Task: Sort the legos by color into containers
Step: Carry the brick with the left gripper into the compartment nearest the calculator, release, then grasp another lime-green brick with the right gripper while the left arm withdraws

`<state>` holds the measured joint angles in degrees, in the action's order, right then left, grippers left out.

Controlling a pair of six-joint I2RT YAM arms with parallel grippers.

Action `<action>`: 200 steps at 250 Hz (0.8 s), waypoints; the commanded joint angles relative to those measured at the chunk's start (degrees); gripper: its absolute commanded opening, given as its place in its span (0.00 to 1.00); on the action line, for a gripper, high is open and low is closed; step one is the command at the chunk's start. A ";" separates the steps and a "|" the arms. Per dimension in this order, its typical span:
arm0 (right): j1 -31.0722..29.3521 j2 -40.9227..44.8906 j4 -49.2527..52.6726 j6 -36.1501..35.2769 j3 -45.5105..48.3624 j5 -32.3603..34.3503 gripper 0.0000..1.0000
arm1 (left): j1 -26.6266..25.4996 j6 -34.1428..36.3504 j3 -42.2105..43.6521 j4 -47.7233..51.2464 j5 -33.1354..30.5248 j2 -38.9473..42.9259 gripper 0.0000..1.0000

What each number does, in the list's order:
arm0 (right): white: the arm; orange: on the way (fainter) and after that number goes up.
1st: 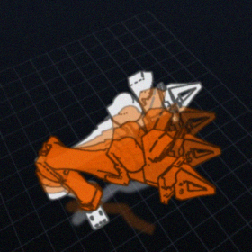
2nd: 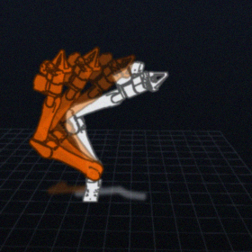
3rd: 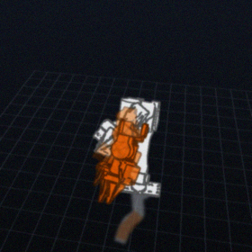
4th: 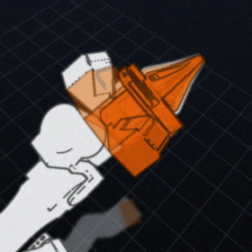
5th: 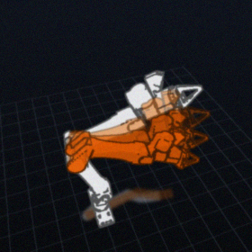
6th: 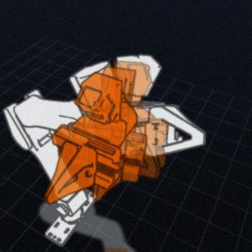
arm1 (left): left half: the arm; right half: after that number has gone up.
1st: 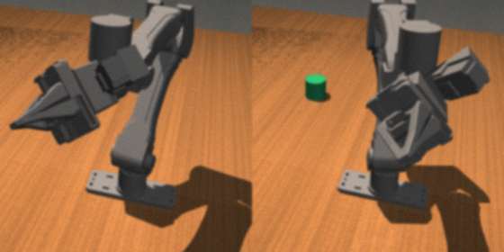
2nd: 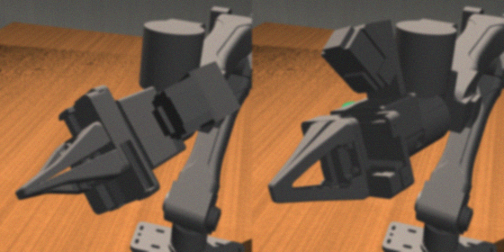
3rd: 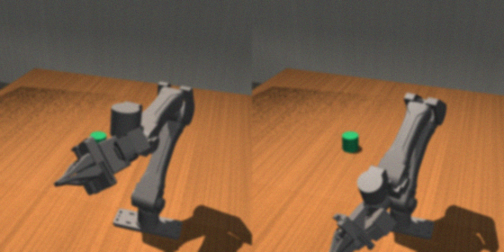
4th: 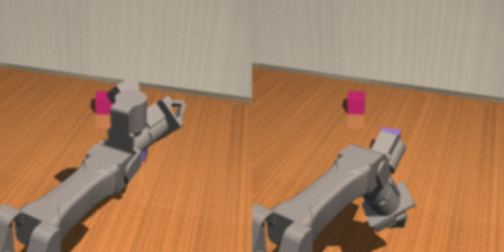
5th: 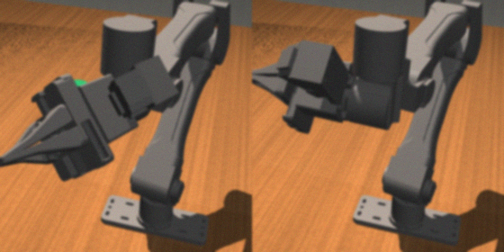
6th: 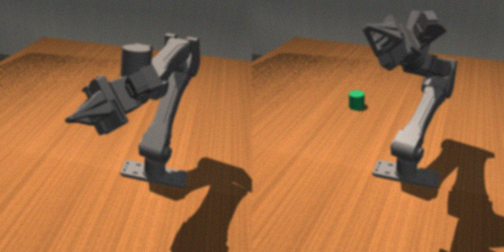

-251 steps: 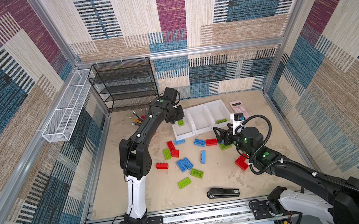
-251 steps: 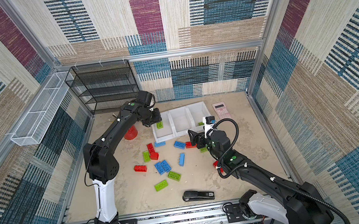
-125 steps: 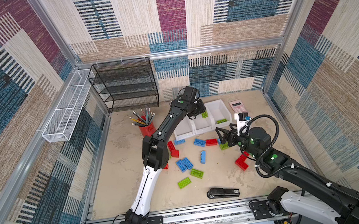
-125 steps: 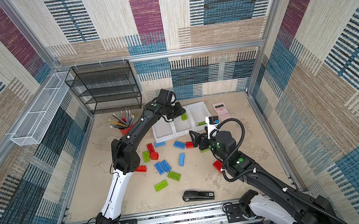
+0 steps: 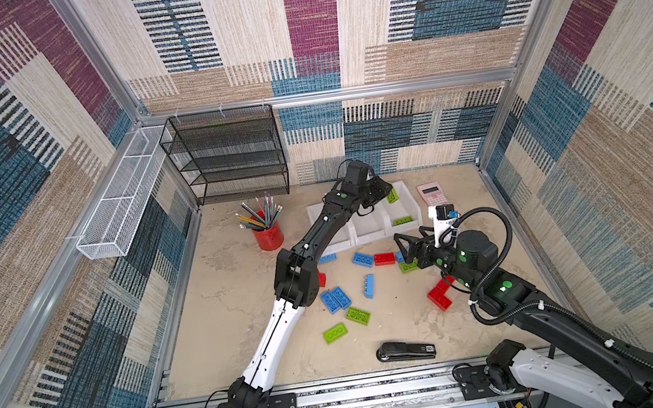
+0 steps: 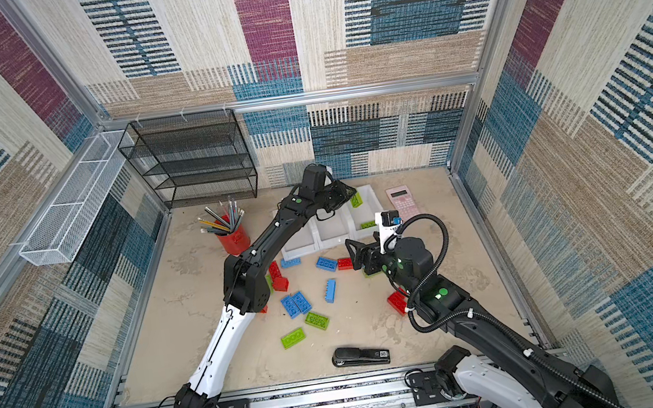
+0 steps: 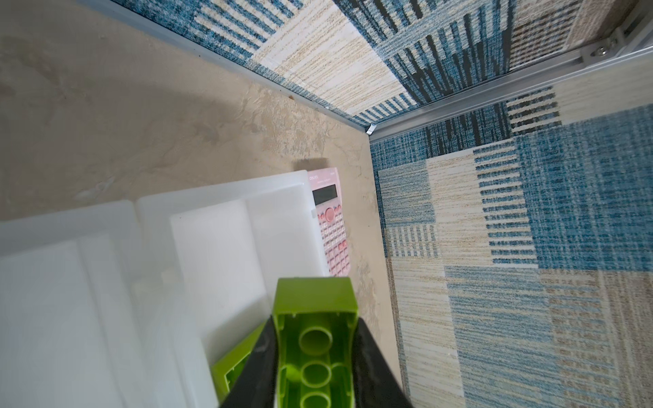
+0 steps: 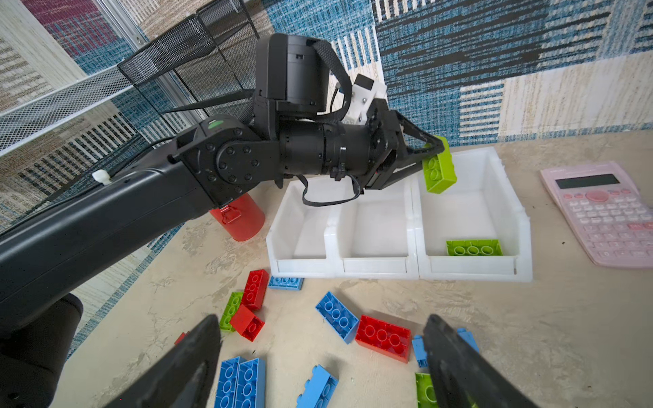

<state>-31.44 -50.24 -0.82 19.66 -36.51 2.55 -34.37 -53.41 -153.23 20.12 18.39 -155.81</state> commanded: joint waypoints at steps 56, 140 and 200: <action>0.00 -1.04 2.89 -0.72 -1.54 2.54 0.95 | -0.08 1.08 -1.37 -2.54 -0.64 0.80 0.62; 0.14 -5.20 12.07 -3.48 -4.67 9.81 1.00 | 2.44 9.69 13.64 -0.22 1.65 17.65 0.68; 4.55 -6.60 13.50 -1.66 -1.11 4.71 1.00 | 3.08 24.23 33.06 9.84 -6.65 40.42 0.68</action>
<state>-29.58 -56.14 11.57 17.28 -39.53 10.90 -31.05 -39.24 -128.57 25.12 16.25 -125.12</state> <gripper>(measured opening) 0.995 0.681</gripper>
